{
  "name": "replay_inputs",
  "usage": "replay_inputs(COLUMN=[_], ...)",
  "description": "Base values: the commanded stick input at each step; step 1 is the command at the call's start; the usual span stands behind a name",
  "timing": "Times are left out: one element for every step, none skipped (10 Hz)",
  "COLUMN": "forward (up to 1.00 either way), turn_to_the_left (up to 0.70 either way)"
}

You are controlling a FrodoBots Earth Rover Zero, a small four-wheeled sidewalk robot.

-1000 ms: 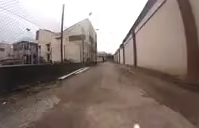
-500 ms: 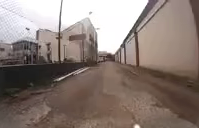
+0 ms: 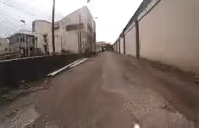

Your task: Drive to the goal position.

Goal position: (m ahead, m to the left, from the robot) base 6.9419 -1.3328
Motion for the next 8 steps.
replay_inputs(forward=[0.70, 0.70, 0.70, 0.70, 0.70, 0.70, 0.70, 0.70], turn_to_the_left=[0.00, 0.00, 0.00, 0.00, 0.00, 0.00, 0.00, 0.00])
